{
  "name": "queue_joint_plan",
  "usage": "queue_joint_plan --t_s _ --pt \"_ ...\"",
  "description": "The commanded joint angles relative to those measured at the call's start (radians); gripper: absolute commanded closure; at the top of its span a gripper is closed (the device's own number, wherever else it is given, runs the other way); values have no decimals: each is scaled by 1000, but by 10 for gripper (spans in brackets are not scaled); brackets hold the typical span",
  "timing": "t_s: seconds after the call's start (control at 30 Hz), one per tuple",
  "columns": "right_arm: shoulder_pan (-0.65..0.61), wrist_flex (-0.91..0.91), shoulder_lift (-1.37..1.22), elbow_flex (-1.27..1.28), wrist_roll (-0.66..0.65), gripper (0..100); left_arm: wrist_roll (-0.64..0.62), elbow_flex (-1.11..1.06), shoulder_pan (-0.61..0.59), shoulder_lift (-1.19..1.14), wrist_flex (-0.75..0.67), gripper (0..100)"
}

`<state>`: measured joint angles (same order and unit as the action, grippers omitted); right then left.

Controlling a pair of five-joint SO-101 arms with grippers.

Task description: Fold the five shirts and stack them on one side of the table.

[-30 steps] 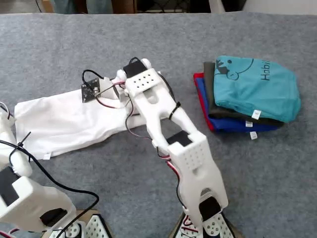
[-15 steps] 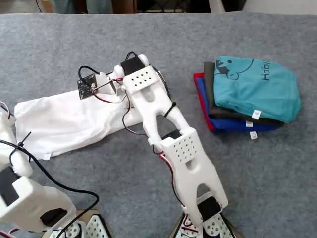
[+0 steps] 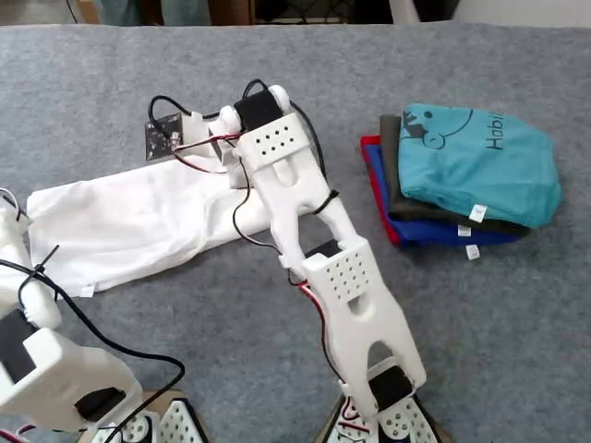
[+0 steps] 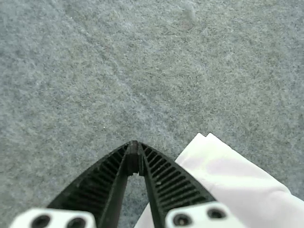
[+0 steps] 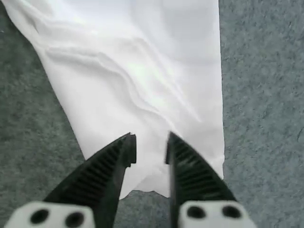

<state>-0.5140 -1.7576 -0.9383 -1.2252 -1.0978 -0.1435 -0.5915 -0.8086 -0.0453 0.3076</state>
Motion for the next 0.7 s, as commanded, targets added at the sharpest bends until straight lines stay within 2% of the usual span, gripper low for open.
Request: queue_joint_plan --t_s 0.0,0.13,0.33,0.47,0.6,0.67 --pt "6 -2 -18 -18 35 959 -3 42 8 11 -12 970" --pt "-37 23 -99 -15 38 978 -3 42 8 11 -12 970" --pt "-43 189 -220 -21 40 983 -3 41 7 11 -11 970" --pt "-23 141 -217 -90 40 983 -3 51 12 9 12 970" --pt "-6 -2 -206 -271 38 983 -3 51 15 9 14 970" --pt "15 -8 -205 -340 38 983 -3 51 15 9 14 970"
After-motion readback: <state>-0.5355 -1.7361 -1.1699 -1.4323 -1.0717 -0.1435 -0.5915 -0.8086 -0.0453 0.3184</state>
